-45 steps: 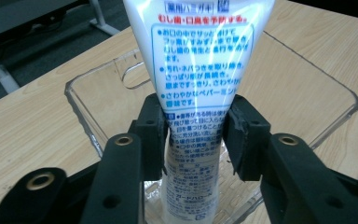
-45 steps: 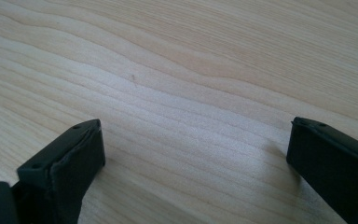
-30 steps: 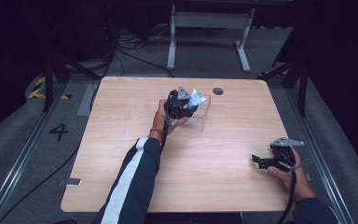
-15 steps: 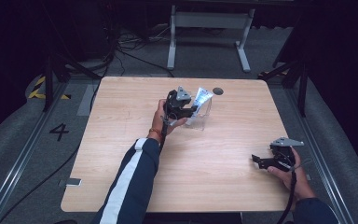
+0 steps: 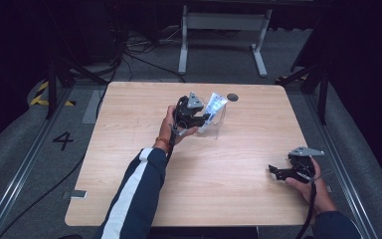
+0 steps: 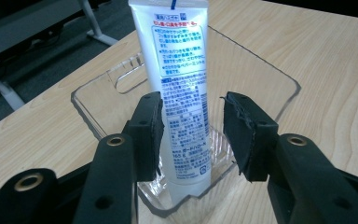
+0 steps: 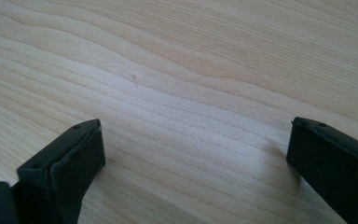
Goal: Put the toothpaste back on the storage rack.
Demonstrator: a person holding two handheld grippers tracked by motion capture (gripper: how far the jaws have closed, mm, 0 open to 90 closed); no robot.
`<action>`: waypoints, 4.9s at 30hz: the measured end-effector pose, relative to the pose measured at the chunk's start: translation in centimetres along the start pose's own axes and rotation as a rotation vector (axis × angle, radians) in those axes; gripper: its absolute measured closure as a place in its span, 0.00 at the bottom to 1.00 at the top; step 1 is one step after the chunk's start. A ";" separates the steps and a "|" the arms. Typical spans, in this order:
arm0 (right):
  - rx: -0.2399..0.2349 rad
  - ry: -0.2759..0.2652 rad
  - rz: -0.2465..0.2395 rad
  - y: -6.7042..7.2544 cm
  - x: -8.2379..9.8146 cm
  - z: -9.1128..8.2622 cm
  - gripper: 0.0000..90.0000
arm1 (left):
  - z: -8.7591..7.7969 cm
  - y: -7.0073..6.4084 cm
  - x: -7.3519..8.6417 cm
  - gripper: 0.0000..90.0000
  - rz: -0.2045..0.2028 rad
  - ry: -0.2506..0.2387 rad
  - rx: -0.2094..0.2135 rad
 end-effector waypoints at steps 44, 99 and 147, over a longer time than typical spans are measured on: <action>0.000 0.000 0.002 0.0 0.0 0.0 0.05 | -7.1 -0.3 3.1 0.58 0.190 0.103 -0.037; -0.002 -0.001 0.001 0.1 0.0 -0.1 0.05 | -16.4 3.7 17.0 0.41 0.164 0.294 -0.189; -0.011 -0.001 -0.005 0.1 0.0 0.0 0.05 | -22.3 7.2 26.5 0.15 -0.273 0.210 -0.188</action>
Point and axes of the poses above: each handheld gripper's, and its own axes: z roughly forward along the jaws, x roughly out of its underside, y roughly to its left, the point moved 9 cm from there along z, roughly forward along the jaws, and after that the axes turned 9 degrees about -z, right-handed, at the moved point
